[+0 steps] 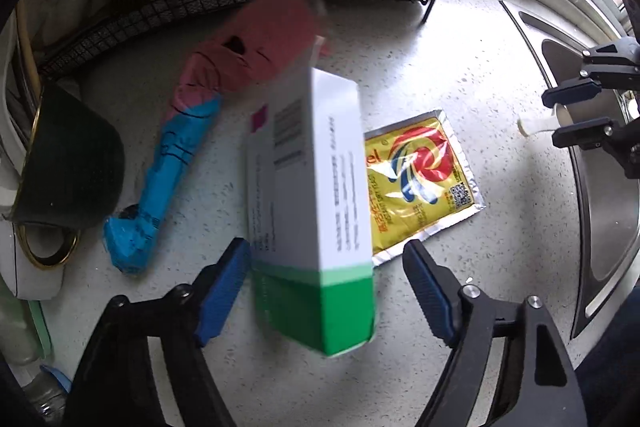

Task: Collect trash
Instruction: 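Grasp the green-white medicine box with the left tool while the right holds the spoon, then carry the box and spoon down toward the red bin with both tools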

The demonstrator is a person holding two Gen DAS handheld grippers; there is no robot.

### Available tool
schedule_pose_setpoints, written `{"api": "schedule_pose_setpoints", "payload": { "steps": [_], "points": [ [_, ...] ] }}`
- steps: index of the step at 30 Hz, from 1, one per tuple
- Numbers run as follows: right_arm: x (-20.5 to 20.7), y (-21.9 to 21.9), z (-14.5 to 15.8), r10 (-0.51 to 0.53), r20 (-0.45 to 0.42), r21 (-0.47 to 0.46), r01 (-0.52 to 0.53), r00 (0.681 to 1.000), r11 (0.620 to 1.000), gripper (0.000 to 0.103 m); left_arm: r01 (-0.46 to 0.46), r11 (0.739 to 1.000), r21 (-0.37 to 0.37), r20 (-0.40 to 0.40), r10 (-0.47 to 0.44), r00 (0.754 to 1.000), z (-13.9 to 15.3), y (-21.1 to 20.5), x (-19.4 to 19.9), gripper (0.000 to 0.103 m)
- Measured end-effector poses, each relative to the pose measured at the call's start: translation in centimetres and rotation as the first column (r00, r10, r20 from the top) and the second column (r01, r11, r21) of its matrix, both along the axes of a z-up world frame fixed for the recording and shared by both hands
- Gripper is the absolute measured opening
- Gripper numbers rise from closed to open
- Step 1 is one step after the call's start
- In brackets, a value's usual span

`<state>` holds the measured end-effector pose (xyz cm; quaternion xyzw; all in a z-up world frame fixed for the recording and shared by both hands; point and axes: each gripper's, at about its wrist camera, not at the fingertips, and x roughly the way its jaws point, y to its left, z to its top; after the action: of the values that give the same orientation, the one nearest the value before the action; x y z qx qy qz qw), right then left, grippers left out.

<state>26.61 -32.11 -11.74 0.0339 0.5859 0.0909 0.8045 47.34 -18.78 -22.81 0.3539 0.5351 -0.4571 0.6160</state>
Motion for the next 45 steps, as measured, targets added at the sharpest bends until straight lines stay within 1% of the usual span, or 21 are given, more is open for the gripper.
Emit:
{"api": "schedule_pose_setpoints", "payload": {
  "steps": [1, 3, 4, 6, 9, 10, 12, 13, 14, 20, 24, 28, 31, 34, 35, 36, 39, 41, 45],
  "points": [
    [0.0, 0.0, 0.0, -0.004, 0.002, 0.001, 0.004, 1.000, 1.000, 0.029, 0.015, 1.000, 0.000, 0.004, -0.015, 1.000, 0.0, -0.2, -0.3, 0.077],
    [0.1, -0.2, -0.1, -0.009, 0.001, 0.010, 0.009, 1.000, 1.000, 0.029, 0.011, 1.000, 0.005, 0.012, -0.012, 1.000, -0.2, -0.7, -0.2, 0.077],
    [0.1, -0.3, 0.0, -0.012, 0.002, 0.011, 0.012, 1.000, 1.000, 0.029, -0.002, 1.000, 0.007, 0.017, 0.002, 1.000, -0.3, -0.5, -0.8, 0.077],
    [0.2, -0.3, 0.0, -0.013, 0.003, 0.013, 0.013, 1.000, 1.000, 0.029, -0.047, 0.999, 0.004, 0.022, 0.047, 0.999, -0.7, -0.7, 0.0, 0.077],
    [0.2, -0.2, 0.2, -0.009, 0.005, 0.017, 0.009, 1.000, 1.000, 0.029, -0.109, 0.994, -0.033, -0.007, 0.108, 0.994, -0.4, -0.8, 1.4, 0.077],
    [0.2, 0.0, 0.2, -0.006, 0.004, 0.019, 0.006, 1.000, 1.000, 0.029, -0.122, 0.992, -0.039, -0.010, 0.122, 0.992, -0.2, -1.0, 1.6, 0.075],
    [0.2, 0.2, 0.0, -0.005, 0.002, 0.016, 0.005, 1.000, 1.000, 0.029, -0.129, 0.991, -0.029, -0.006, 0.129, 0.992, -0.3, -1.4, 1.9, 0.061],
    [0.2, 0.4, -0.1, -0.005, -0.001, 0.018, 0.005, 1.000, 1.000, 0.029, -0.127, 0.992, -0.023, -0.006, 0.127, 0.992, -0.4, -1.6, 1.9, 0.057],
    [0.2, 0.5, -0.2, -0.005, -0.003, 0.017, 0.005, 1.000, 1.000, 0.029, -0.125, 0.992, -0.021, -0.003, 0.125, 0.992, -0.5, -1.8, 1.8, 0.056],
    [0.2, 1.2, 0.0, -0.005, 0.001, 0.013, 0.005, 1.000, 1.000, 0.029, -0.092, 0.995, -0.048, 0.003, 0.092, 0.996, 0.7, -2.1, -1.6, 0.056],
    [0.2, 1.9, 0.7, -0.003, 0.010, 0.010, 0.003, 1.000, 1.000, 0.029, -0.109, 0.993, -0.041, 0.015, 0.109, 0.994, 1.6, -1.5, -3.7, 0.056],
    [-0.2, 2.5, 1.4, 0.008, 0.024, 0.000, -0.008, 1.000, 1.000, 0.029, -0.181, 0.983, -0.030, 0.003, 0.181, 0.983, 2.4, 1.0, -5.5, 0.056],
    [-0.7, 3.5, 1.8, 0.017, 0.035, -0.008, -0.017, 0.999, 1.000, 0.029, -0.219, 0.976, -0.022, 0.014, 0.219, 0.976, 3.3, 3.5, -7.1, 0.056],
    [-1.4, 4.5, 2.2, 0.031, 0.041, -0.014, -0.031, 0.999, 0.999, 0.029, -0.255, 0.966, -0.032, 0.028, 0.256, 0.966, 5.0, 6.0, -8.8, 0.056],
    [-1.5, 5.0, 2.3, 0.037, 0.042, -0.017, -0.037, 0.998, 0.999, 0.029, -0.267, 0.963, -0.038, 0.034, 0.269, 0.963, 6.0, 7.5, -8.9, 0.056],
    [-1.8, 5.4, 2.4, 0.045, 0.043, -0.021, -0.044, 0.998, 0.999, 0.029, -0.282, 0.958, -0.046, 0.040, 0.284, 0.958, 6.4, 8.6, -10.1, 0.056],
    [-2.6, 7.2, 3.2, 0.070, 0.054, -0.029, -0.068, 0.996, 0.997, 0.029, -0.313, 0.947, -0.072, 0.047, 0.317, 0.947, 7.3, 9.7, -11.6, 0.056],
    [-3.1, 8.6, 3.8, 0.089, 0.067, -0.034, -0.087, 0.994, 0.996, 0.029, -0.333, 0.939, -0.084, 0.065, 0.339, 0.939, 8.0, 10.7, -13.4, 0.056],
    [-4.4, 11.6, 4.9, 0.135, 0.093, -0.043, -0.131, 0.987, 0.990, 0.029, -0.370, 0.922, -0.115, 0.075, 0.379, 0.922, 10.4, 14.7, -16.6, 0.056]
  ]
}}
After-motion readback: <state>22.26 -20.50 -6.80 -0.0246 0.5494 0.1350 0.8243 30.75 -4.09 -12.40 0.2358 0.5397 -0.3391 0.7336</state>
